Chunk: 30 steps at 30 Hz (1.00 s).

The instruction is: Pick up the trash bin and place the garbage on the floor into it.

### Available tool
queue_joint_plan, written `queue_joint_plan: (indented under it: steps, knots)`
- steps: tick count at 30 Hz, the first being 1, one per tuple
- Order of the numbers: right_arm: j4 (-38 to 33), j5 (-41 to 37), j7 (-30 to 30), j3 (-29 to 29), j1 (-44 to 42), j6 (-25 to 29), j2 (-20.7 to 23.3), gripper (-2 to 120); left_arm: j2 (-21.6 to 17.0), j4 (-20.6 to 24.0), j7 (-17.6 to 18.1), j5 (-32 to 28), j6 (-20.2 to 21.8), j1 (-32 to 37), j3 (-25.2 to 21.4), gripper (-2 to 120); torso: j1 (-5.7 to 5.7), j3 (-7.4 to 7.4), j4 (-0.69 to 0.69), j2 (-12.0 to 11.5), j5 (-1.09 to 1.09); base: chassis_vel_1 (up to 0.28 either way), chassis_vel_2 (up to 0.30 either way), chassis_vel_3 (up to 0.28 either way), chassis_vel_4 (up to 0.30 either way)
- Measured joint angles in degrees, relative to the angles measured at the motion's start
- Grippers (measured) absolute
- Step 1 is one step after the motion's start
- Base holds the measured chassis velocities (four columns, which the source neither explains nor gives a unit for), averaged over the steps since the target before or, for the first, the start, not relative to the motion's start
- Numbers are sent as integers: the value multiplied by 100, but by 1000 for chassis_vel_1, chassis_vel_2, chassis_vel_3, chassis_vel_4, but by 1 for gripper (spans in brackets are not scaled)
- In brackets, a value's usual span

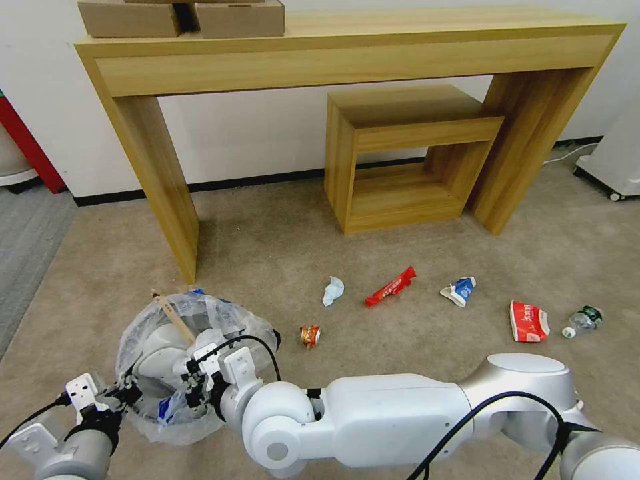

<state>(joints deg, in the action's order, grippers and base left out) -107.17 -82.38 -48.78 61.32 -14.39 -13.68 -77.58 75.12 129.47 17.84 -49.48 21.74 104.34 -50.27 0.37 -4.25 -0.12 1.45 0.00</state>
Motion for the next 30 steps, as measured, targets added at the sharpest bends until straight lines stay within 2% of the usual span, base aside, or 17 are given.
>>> queue_joint_plan:
  steps: [3, 4, 5, 9, 10, 13, 15, 16, 21, 30]
  knots:
    - [-15, -2, -25, -12, -3, -52, -10, 46, 2, -18, -8, 10, -11, 0, 5, 0, 0, 0, 0, 0, 0, 0, 0, 0, 0]
    - [-36, 1, -22, -17, -4, -62, -8, 53, 2, -24, -15, 11, -14, 2, 7, 0, 0, 0, 0, 0, 0, 0, 0, 0, 0]
    - [-36, 1, -22, -17, -4, -62, -8, 53, 2, -24, -15, 11, -14, 2, 7, 0, 0, 0, 0, 0, 0, 0, 0, 0, 0]
    - [-190, 71, 52, -54, -2, -59, 76, 74, -30, -50, -24, 8, -18, -6, -2, 0, 0, 0, 0, 0, 0, 0, 0, 0, 0]
    - [-190, 71, 52, -54, -2, -59, 76, 74, -30, -50, -24, 8, -18, -6, -2, 0, 0, 0, 0, 0, 0, 0, 0, 0, 0]
    - [-359, 131, 127, -64, 15, -28, 181, 87, -58, -68, -21, -9, -18, -29, -11, 0, 0, 0, 0, 0, 1, 0, 0, 0, 0]
    - [-394, 145, 138, -68, 17, -19, 199, 88, -61, -77, -19, -13, -18, -35, -11, 0, 0, 0, 0, 0, 0, 0, 0, 0, 0]
    - [-487, 173, 144, -73, 22, -26, 260, 96, -65, -102, -8, -16, -18, -60, -10, 0, 0, 0, 0, 0, 1, 0, 0, 0, 0]
    - [-586, 193, 149, -59, 23, -34, 356, 100, -43, -109, -2, -14, -16, -80, 23, 0, 0, 0, 0, 0, 1, 0, 0, 0, 0]
    - [-579, 783, 995, -170, -41, 537, 463, 100, -25, -104, -2, 0, 1, -76, 34, 0, -1, 0, 0, 0, 1, 0, 0, 0, 0]
